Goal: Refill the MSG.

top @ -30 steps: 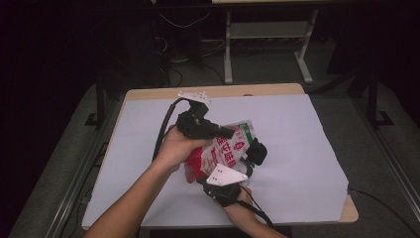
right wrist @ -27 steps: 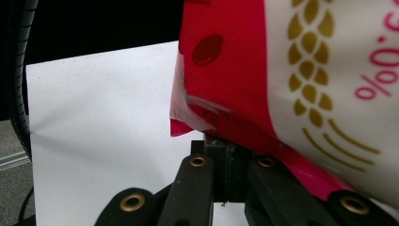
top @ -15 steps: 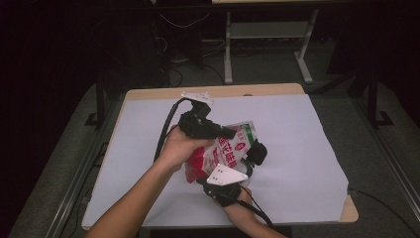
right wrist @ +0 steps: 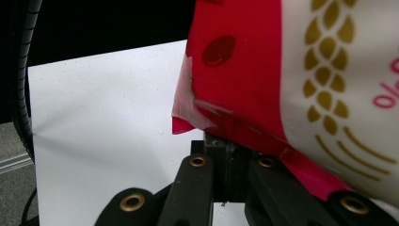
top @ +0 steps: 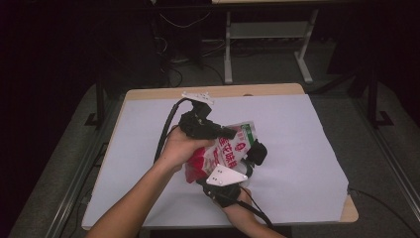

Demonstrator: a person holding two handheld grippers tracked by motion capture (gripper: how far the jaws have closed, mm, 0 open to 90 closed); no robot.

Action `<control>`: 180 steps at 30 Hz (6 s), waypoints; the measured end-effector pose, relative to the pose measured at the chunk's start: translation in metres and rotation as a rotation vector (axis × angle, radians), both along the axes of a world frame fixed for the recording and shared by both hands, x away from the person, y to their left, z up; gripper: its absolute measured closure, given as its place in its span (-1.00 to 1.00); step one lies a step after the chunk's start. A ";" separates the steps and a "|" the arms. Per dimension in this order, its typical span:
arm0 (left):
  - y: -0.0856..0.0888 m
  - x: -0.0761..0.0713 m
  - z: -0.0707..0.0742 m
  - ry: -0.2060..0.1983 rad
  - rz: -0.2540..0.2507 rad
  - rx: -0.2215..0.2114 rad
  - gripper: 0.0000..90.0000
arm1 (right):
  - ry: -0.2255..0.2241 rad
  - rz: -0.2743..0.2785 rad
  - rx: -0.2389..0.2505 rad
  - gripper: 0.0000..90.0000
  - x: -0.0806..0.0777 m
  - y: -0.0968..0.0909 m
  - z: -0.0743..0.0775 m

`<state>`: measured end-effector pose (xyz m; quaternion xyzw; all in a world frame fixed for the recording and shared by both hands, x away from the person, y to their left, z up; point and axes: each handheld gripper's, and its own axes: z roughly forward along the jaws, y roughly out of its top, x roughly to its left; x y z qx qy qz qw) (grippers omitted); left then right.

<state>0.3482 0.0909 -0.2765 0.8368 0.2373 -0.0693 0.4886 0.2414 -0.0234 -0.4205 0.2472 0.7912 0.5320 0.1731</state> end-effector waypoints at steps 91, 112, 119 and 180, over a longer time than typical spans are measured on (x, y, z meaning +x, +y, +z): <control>-0.010 0.002 0.007 0.019 0.030 0.069 1.00 | -0.042 0.035 0.027 1.00 0.003 0.008 0.005; -0.013 0.001 0.008 0.015 0.023 0.078 1.00 | -0.050 0.036 0.029 1.00 0.002 0.008 0.006; -0.014 0.001 0.007 0.017 0.026 0.077 1.00 | -0.051 0.036 0.029 1.00 0.002 0.009 0.006; -0.024 0.001 0.010 0.044 0.033 0.117 1.00 | -0.077 0.040 0.074 1.00 -0.001 0.009 0.009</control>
